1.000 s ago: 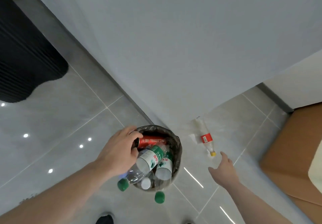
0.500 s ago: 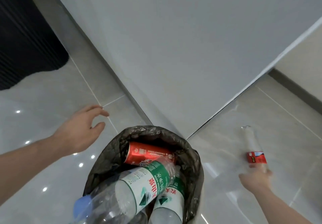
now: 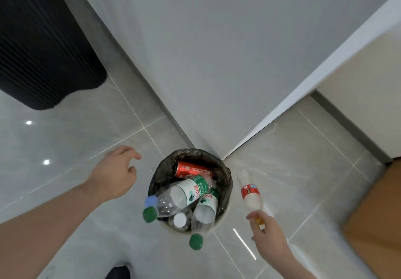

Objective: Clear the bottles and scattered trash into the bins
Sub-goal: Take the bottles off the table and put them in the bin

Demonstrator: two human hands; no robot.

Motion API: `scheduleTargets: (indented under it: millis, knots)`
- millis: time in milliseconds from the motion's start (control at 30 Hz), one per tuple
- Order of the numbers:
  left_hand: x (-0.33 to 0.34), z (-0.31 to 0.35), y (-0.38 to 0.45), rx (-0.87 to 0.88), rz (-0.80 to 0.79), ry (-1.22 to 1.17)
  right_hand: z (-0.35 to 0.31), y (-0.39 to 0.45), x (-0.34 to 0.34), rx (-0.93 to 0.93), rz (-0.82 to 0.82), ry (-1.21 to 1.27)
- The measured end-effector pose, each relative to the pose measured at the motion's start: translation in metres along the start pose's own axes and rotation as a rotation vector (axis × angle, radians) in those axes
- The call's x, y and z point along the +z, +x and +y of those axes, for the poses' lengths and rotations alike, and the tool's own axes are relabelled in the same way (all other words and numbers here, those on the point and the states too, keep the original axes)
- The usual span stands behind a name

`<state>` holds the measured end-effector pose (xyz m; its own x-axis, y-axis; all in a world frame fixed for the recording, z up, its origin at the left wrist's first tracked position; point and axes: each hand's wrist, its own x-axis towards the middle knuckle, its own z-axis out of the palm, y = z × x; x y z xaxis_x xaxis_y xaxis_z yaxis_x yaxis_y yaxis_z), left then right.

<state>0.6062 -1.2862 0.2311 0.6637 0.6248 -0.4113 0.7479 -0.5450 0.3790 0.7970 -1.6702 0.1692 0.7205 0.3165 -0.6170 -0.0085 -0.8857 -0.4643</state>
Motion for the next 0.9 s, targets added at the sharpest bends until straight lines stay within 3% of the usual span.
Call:
scheduleTargets:
  millis: [167,333,500,667,800,900]
  knots:
    - [-0.066,0.018,-0.06,-0.078,-0.097,0.0,-0.074,-0.141,-0.056,-0.033,-0.052,0.011]
    - [-0.119,0.04,-0.096,-0.06,-0.211,0.019,-0.132,-0.201,-0.06,-0.062,-0.151,-0.1]
    - [-0.155,0.04,-0.105,0.012,-0.26,0.02,-0.176,-0.17,-0.036,-0.118,-0.145,-0.311]
    - [-0.158,0.025,-0.093,0.06,-0.244,0.034,-0.177,-0.095,-0.014,-0.081,-0.206,-0.556]
    - [-0.145,0.014,-0.087,0.044,-0.255,0.047,-0.16,-0.061,0.004,0.045,-0.283,-0.521]
    - [-0.14,0.011,-0.089,0.023,-0.27,0.051,-0.165,-0.064,0.007,0.025,-0.32,-0.523]
